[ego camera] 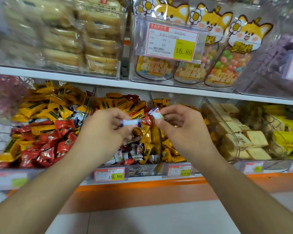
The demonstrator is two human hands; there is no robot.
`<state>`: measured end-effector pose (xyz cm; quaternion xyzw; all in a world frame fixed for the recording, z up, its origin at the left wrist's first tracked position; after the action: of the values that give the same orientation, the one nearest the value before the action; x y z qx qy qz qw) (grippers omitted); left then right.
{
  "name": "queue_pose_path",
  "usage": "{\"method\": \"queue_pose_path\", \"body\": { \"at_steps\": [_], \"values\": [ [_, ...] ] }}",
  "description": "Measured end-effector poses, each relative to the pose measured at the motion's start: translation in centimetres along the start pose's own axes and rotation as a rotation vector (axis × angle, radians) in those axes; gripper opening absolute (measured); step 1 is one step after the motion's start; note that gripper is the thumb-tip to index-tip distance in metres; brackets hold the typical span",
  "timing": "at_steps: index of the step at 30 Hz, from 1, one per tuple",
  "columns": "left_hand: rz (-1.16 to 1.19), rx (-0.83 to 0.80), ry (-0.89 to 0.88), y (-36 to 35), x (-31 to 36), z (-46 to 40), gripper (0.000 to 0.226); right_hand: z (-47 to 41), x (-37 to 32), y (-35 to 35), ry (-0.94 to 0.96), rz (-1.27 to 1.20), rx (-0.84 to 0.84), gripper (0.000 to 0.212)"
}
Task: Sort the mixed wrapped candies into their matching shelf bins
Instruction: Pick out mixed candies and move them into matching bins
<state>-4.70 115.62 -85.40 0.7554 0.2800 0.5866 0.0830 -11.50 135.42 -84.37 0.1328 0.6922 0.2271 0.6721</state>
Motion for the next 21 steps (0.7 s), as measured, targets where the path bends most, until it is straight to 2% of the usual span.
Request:
{"method": "queue_pose_path", "body": {
  "at_steps": [1,3,5,6,10,13,16,21],
  "values": [
    [-0.155,0.025,-0.030,1.0,-0.3,-0.2,0.012,-0.1,0.0,0.1,0.025,0.060,0.031,0.013],
    [-0.369,0.036,-0.080,2.4,-0.7,-0.5,0.021,-0.5,0.1,0.1,0.063,0.169,-0.024,0.021],
    [-0.470,-0.006,-0.128,2.5,-1.2,-0.7,0.038,-1.1,0.1,0.4,0.084,0.257,-0.134,0.029],
    [-0.492,-0.030,-0.163,2.3,-1.2,-0.7,0.043,-1.6,0.3,1.2,0.082,0.275,-0.130,0.028],
    [-0.431,-0.208,-0.317,-0.6,-0.1,-0.1,0.047,-3.8,3.0,5.3,0.025,0.373,0.076,0.021],
    [-0.373,-0.398,-0.398,-3.9,0.4,1.0,0.054,-3.9,5.3,5.3,-0.024,0.529,-0.005,0.021],
    [-0.338,-0.514,-0.395,-6.2,0.5,1.8,0.059,-3.5,6.4,4.6,-0.047,0.716,-0.074,0.009],
    [-0.326,-0.498,-0.396,-6.5,0.4,1.6,0.057,-4.1,7.3,3.8,-0.079,0.874,-0.117,0.009]
  ]
}}
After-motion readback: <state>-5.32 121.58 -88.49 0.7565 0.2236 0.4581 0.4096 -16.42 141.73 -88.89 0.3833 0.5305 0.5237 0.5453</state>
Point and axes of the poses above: each hand's wrist, its own z-axis away from the middle knuckle, its own y-axis out of the back of the hand, x = y × z, the point moved 4 cm from there along -z, towards the middle knuckle, and after that the axes turned 15 degrees about -y, right-handed, at the moved point
